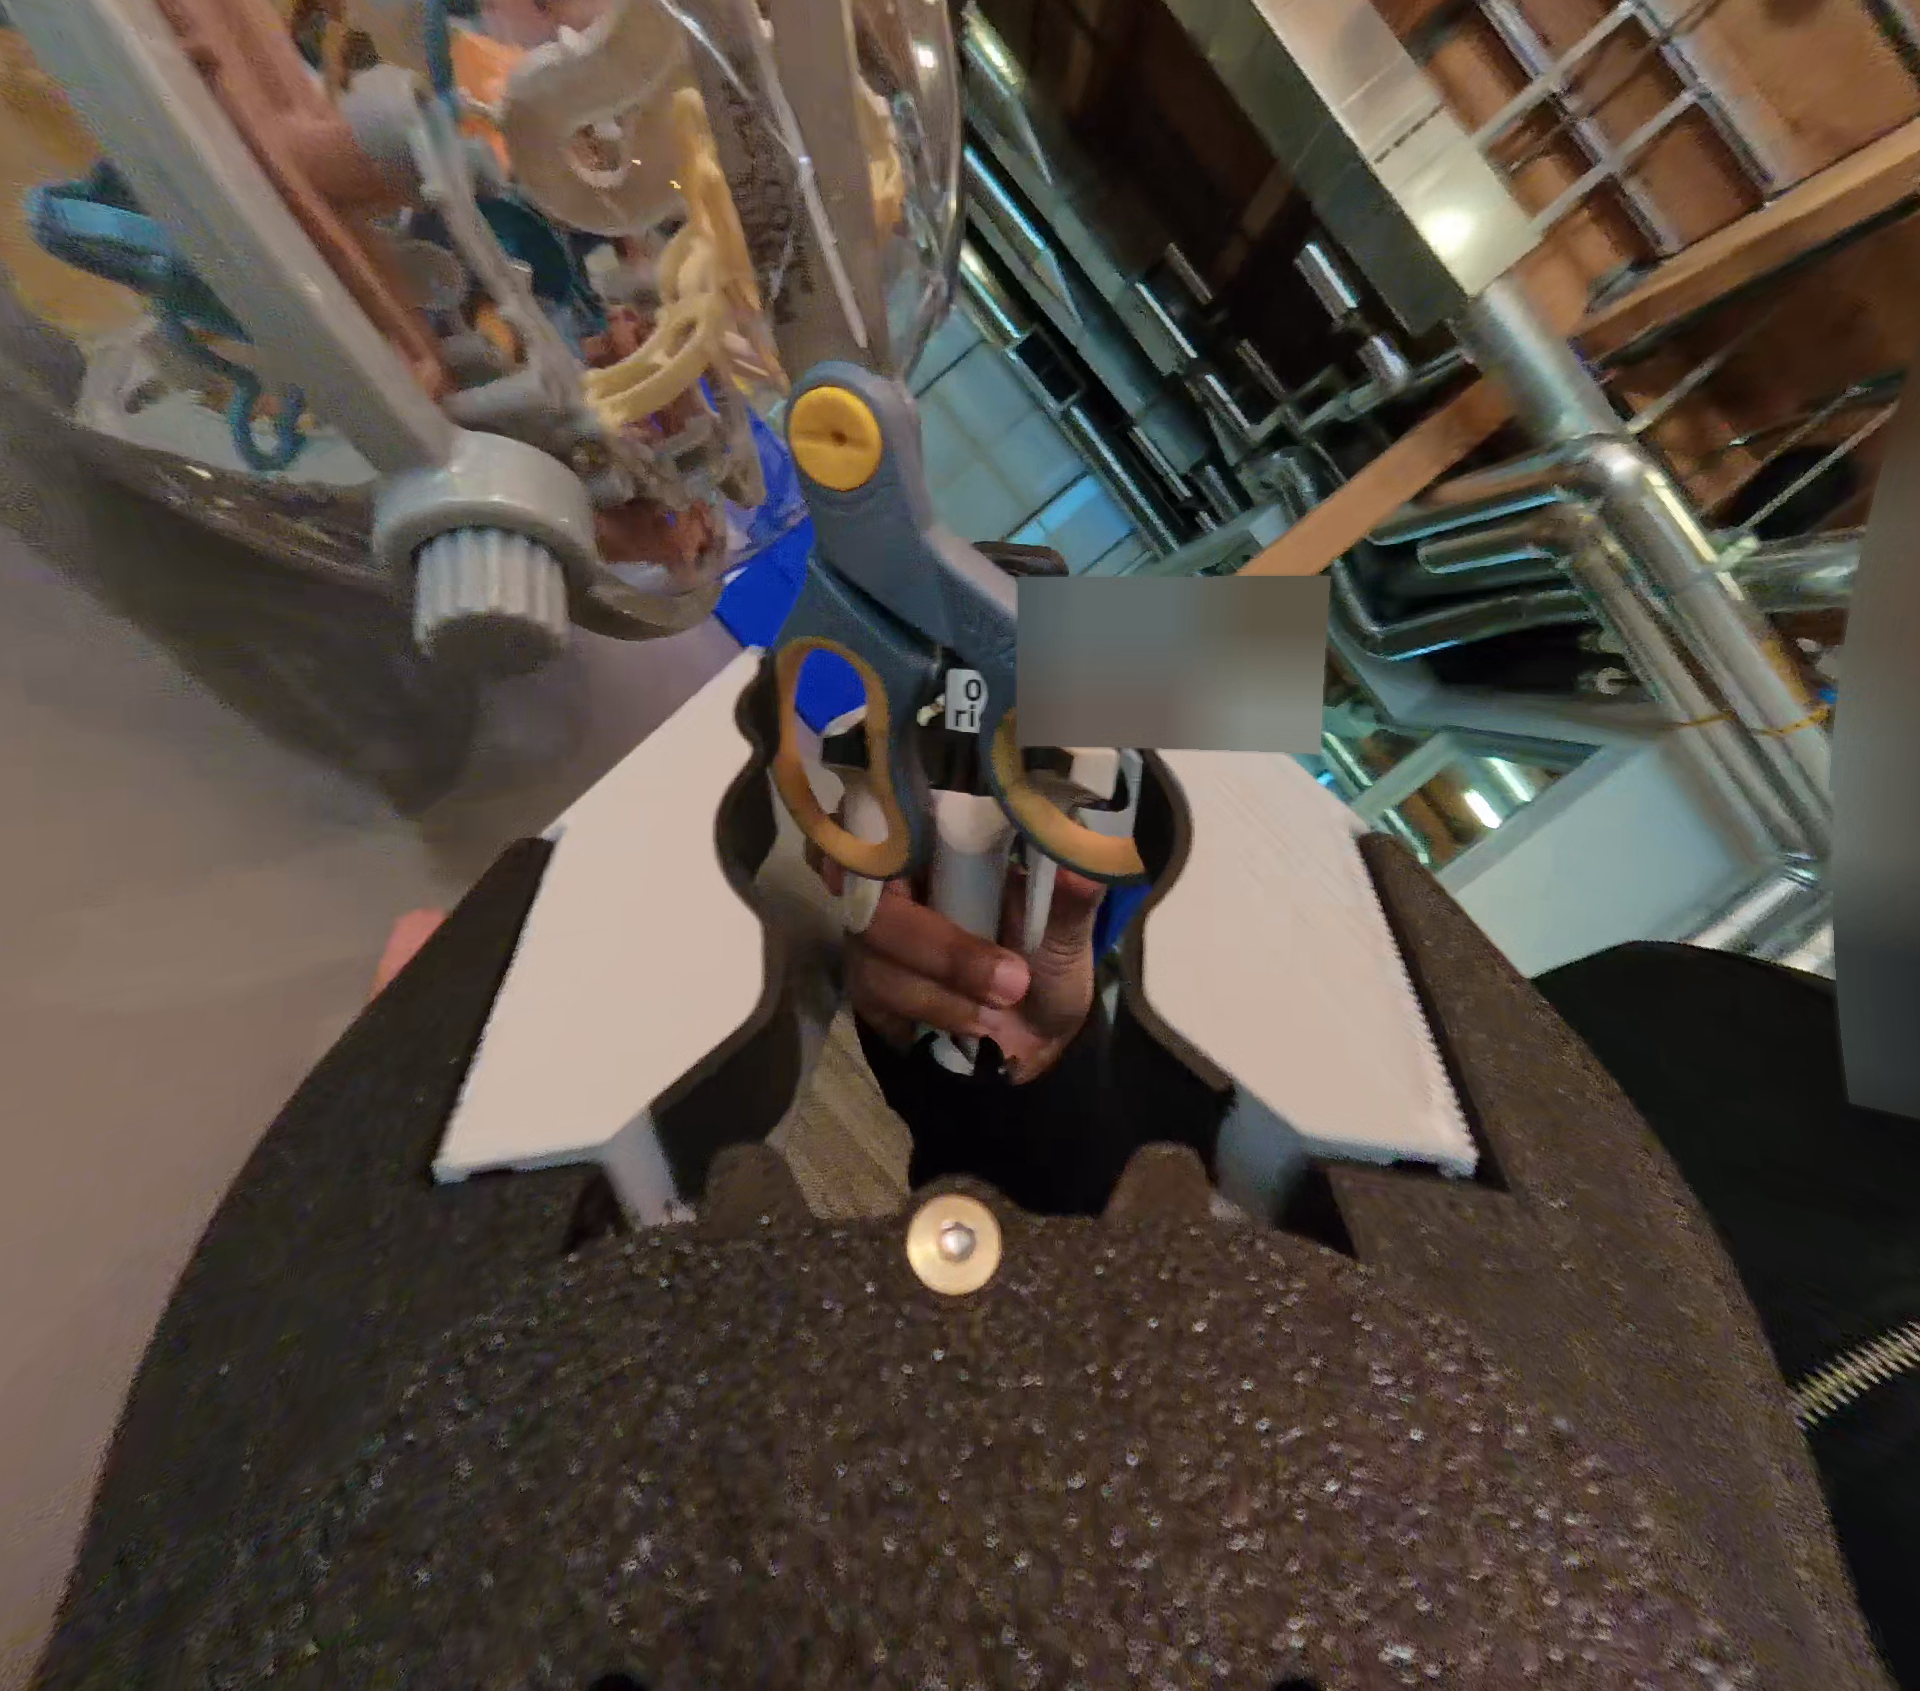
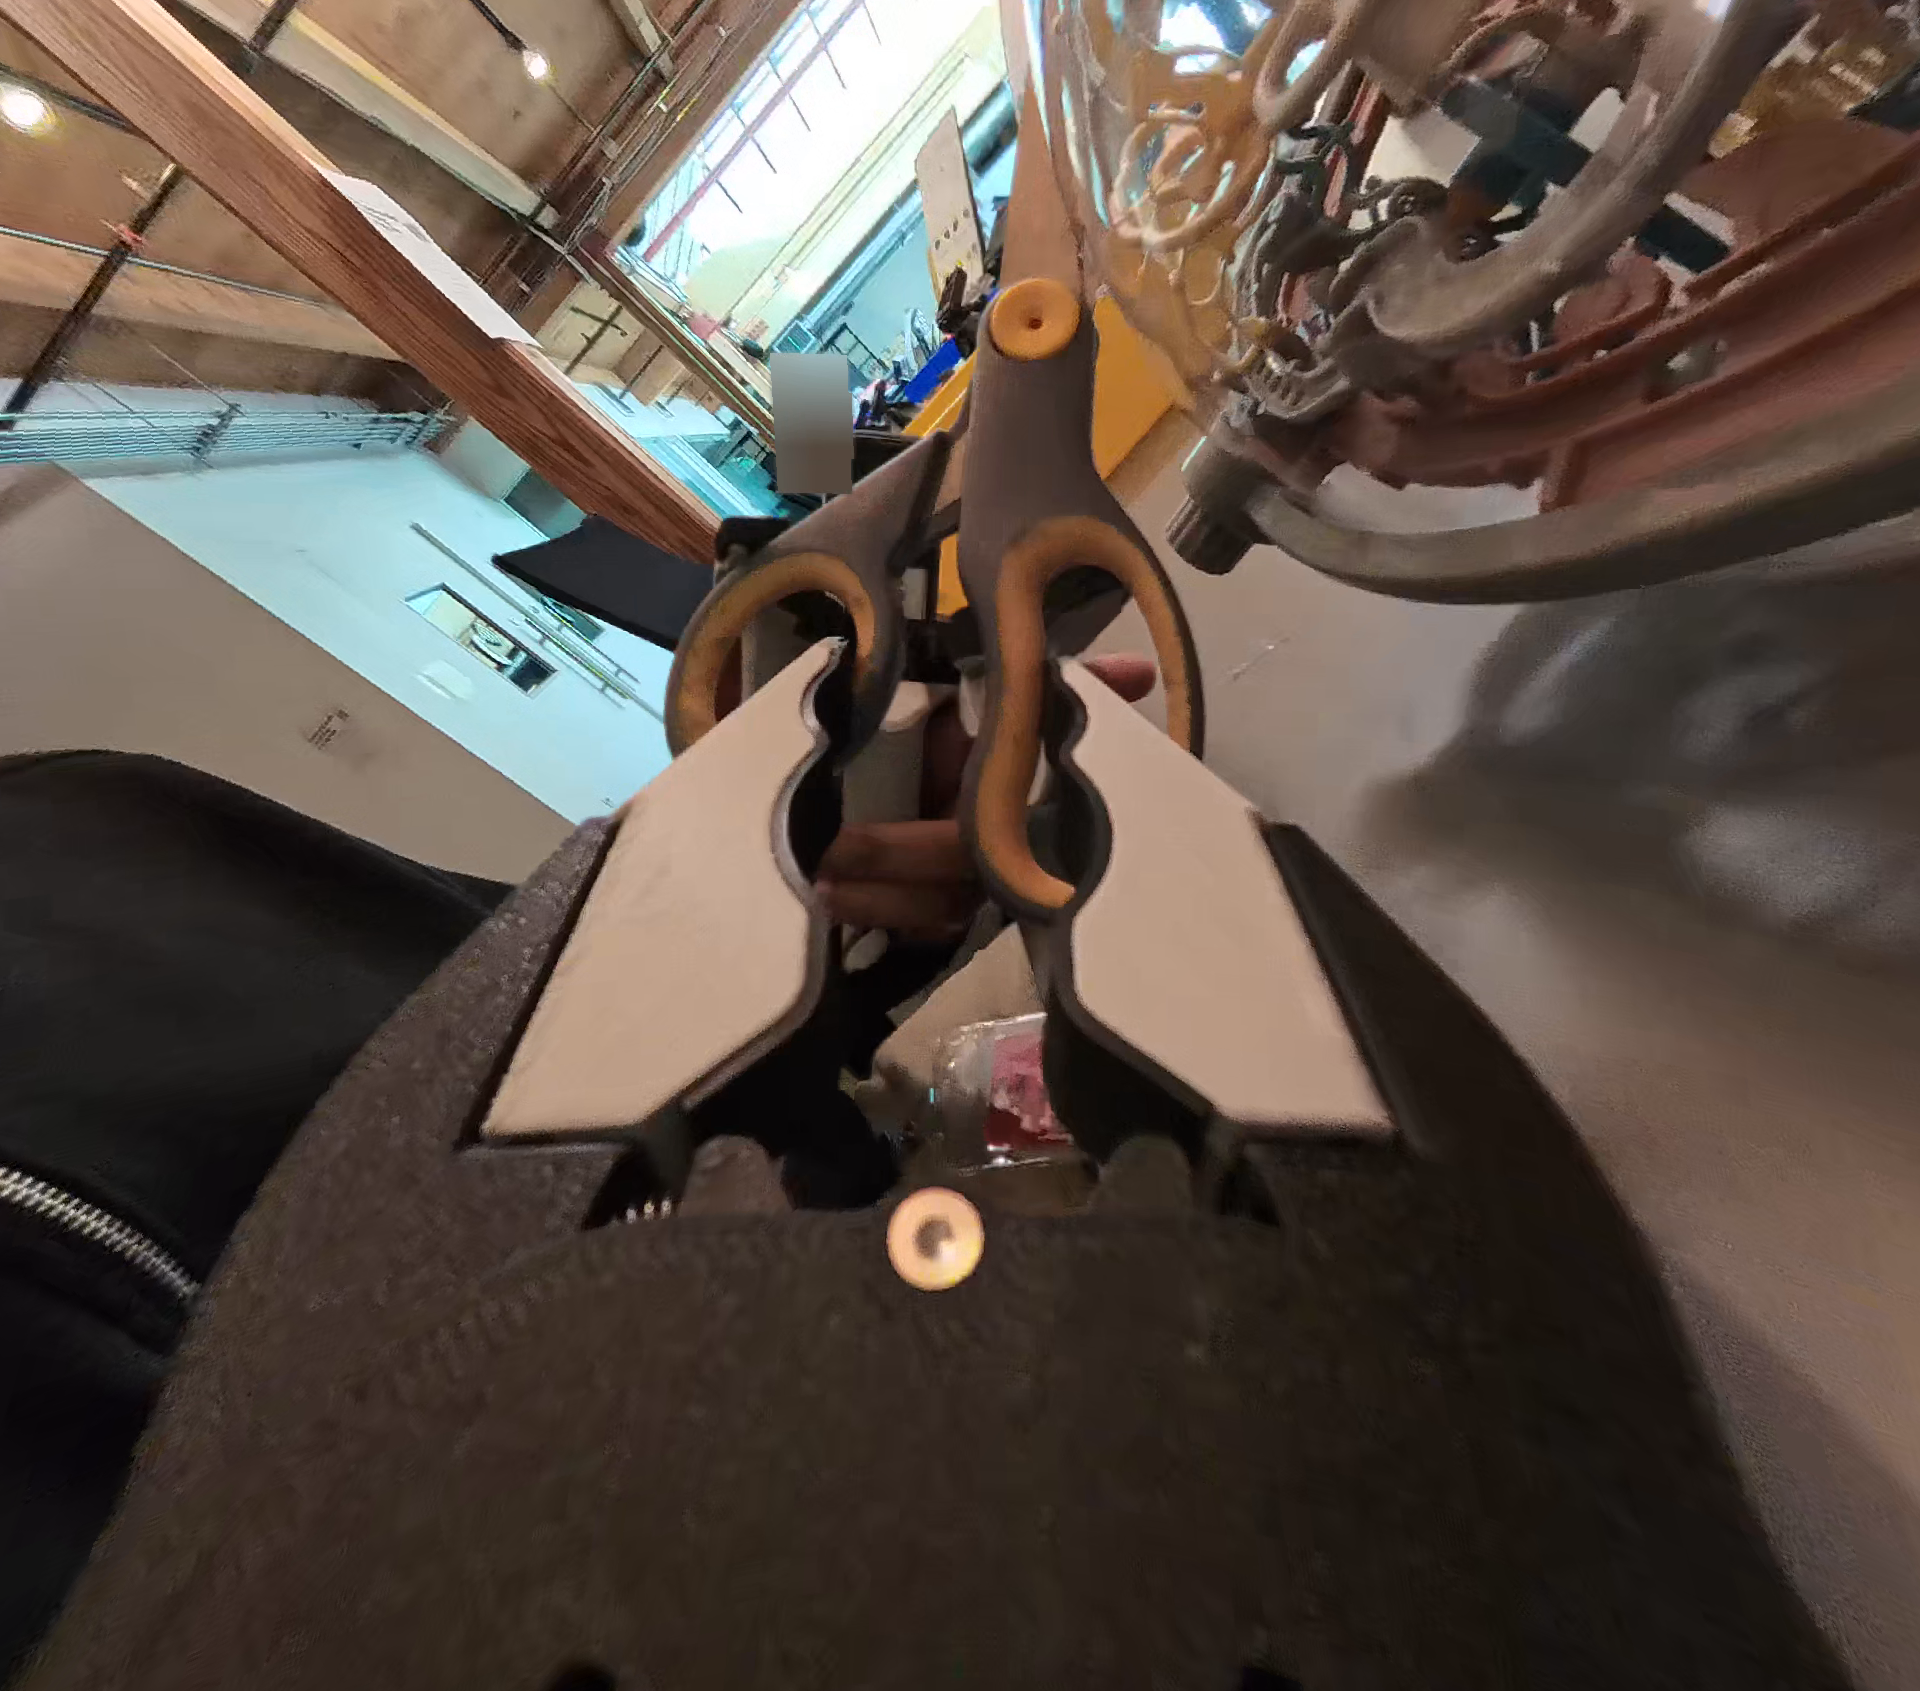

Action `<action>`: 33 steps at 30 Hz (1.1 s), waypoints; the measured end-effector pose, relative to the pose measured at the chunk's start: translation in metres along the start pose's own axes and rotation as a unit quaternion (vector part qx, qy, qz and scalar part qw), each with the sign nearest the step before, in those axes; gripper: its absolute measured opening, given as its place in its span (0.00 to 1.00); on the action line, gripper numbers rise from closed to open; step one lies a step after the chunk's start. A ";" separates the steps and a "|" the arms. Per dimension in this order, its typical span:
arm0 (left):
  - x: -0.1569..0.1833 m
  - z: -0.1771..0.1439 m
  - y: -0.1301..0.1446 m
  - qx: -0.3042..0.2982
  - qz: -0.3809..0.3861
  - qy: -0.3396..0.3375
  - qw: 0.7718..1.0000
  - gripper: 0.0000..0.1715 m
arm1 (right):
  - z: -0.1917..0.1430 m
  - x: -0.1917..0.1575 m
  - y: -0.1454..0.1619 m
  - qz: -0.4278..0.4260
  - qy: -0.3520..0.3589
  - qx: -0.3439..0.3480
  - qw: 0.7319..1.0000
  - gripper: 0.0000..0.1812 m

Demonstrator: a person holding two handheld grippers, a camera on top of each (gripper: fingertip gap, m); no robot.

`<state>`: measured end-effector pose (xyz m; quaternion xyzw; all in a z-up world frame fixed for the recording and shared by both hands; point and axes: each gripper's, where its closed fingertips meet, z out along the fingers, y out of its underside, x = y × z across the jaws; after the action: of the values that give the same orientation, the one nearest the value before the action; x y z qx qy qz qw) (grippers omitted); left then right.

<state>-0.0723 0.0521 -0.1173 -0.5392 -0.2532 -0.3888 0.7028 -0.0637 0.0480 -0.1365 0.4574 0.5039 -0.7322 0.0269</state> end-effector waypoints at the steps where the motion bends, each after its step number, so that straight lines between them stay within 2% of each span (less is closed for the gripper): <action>1: -0.002 0.000 0.000 0.000 0.008 -0.011 1.000 0.42 | -0.001 0.000 0.000 -0.001 0.000 -0.001 1.000 0.18; 6: -0.001 0.003 0.001 -0.001 0.006 -0.022 1.000 0.51 | -0.001 -0.010 -0.001 0.038 -0.046 0.017 0.998 0.18; 11: 0.027 -0.002 0.000 0.005 -0.004 0.066 0.998 0.50 | -0.005 -0.019 -0.012 0.090 -0.102 0.053 0.989 0.18; 13: 0.022 -0.003 0.001 0.006 -0.009 0.052 0.999 0.50 | -0.005 -0.020 -0.011 0.088 -0.103 0.052 0.989 0.18; 16: 0.015 0.007 0.015 -0.031 -0.016 0.025 0.999 0.50 | -0.002 -0.021 -0.009 0.091 -0.109 0.052 0.989 0.18; 20: 0.018 0.010 0.015 -0.029 -0.038 0.042 0.998 0.50 | -0.002 -0.022 -0.009 0.098 -0.116 0.055 0.987 0.18; 24: 0.018 0.010 0.014 -0.027 -0.102 0.061 0.993 0.51 | -0.002 -0.022 -0.007 0.094 -0.113 0.048 0.988 0.18; 27: 0.025 0.006 0.009 -0.012 -0.133 0.105 0.985 0.61 | -0.001 -0.022 -0.005 0.091 -0.110 0.042 0.989 0.18; 31: 0.022 0.012 0.018 -0.029 -0.097 0.083 0.991 0.61 | 0.006 -0.021 0.004 0.073 -0.093 0.021 0.993 0.19; 33: 0.021 0.017 0.027 -0.051 -0.062 0.063 0.995 0.66 | 0.010 -0.020 0.010 0.057 -0.078 0.009 0.995 0.19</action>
<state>-0.0374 0.0660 -0.1109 -0.5318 -0.2211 -0.4778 0.6634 -0.0539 0.0270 -0.1286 0.4268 0.4671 -0.7674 0.1039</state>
